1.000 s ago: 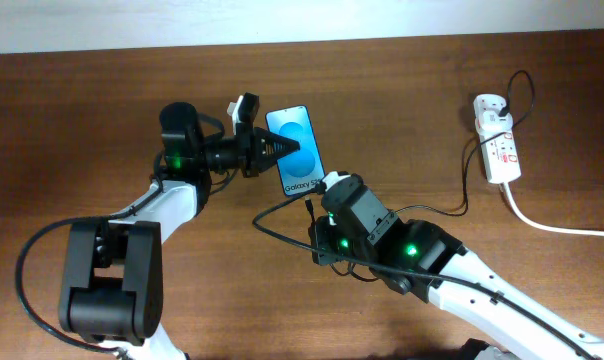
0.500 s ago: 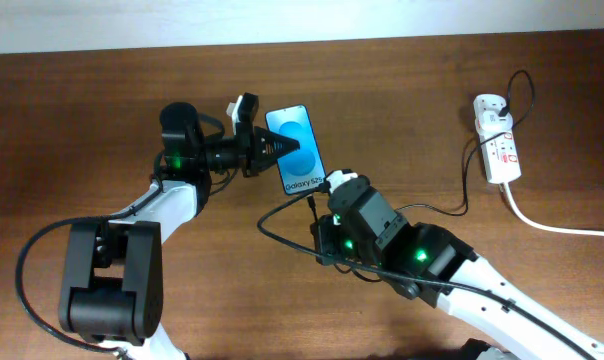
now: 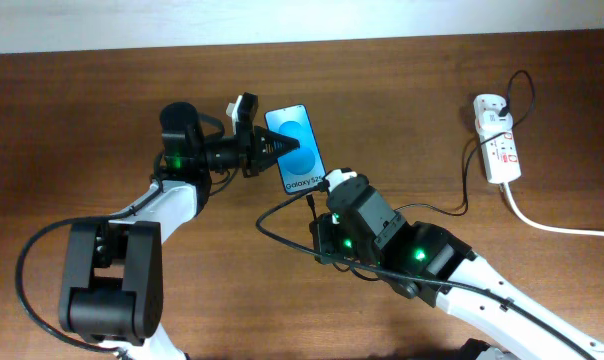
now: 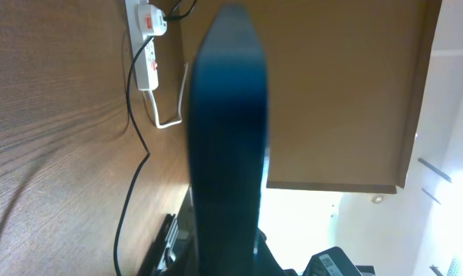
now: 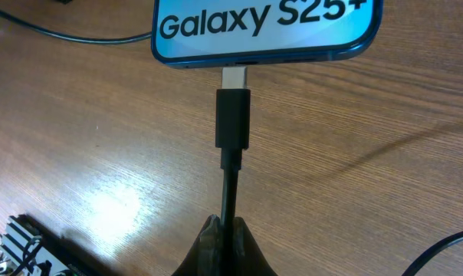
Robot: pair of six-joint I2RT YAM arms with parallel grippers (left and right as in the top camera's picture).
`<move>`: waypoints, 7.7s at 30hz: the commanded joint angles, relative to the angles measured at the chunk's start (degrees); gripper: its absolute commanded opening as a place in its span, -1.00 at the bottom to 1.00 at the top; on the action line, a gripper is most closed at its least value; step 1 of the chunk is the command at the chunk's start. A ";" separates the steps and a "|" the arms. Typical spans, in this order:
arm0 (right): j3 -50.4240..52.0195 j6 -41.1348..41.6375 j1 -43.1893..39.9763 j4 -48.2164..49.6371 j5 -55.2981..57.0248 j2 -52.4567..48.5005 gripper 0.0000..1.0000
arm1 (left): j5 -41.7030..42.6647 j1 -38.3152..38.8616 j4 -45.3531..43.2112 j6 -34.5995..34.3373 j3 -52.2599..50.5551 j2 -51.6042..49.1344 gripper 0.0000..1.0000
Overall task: Plug charger to phone and switch on socket
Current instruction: 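Align and push the USB-C plug into the phone's port, then lower the charging phone onto the table with the left gripper and release, then move the right gripper to the power strip switch beside the plug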
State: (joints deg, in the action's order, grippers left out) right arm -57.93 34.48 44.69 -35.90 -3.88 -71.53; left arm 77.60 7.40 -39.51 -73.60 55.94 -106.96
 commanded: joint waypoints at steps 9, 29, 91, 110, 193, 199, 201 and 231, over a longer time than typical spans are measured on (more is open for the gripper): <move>-0.04 -0.11 0.31 0.15 0.94 -0.22 -0.92 | 1.05 0.22 -0.31 -2.71 1.44 0.46 -1.00; -0.04 -0.13 0.31 0.33 1.14 -1.27 -0.91 | 2.54 0.22 -0.35 -3.61 1.44 0.46 -1.00; -0.04 -5.64 0.17 15.69 10.64 -4.72 -0.92 | 8.66 0.50 -0.35 2.34 1.44 0.46 -1.00; -3.58 -5.70 -4.57 -2.75 0.90 7.43 -0.14 | -1.38 0.48 -1.20 5.55 1.44 0.46 -1.00; -2.49 5.44 -15.06 -17.49 22.36 14.14 0.97 | -37.46 6.58 81.40 61.94 31.91 -24.57 -0.26; -2.49 5.44 -15.26 -17.46 22.56 14.14 0.97 | -43.89 6.58 83.62 61.92 31.91 -24.57 -0.17; -2.49 5.44 -15.26 -17.49 22.58 14.14 0.97 | -48.28 6.58 85.26 61.90 31.91 -24.57 -0.25; -7.02 4.72 -59.74 -15.45 6.56 -2.25 -0.92 | -79.95 7.58 90.01 59.12 16.04 48.37 0.98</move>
State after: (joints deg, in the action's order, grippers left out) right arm -61.08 42.59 -9.39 -50.89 6.92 -70.37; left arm 2.35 14.04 53.89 -12.43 82.63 -69.01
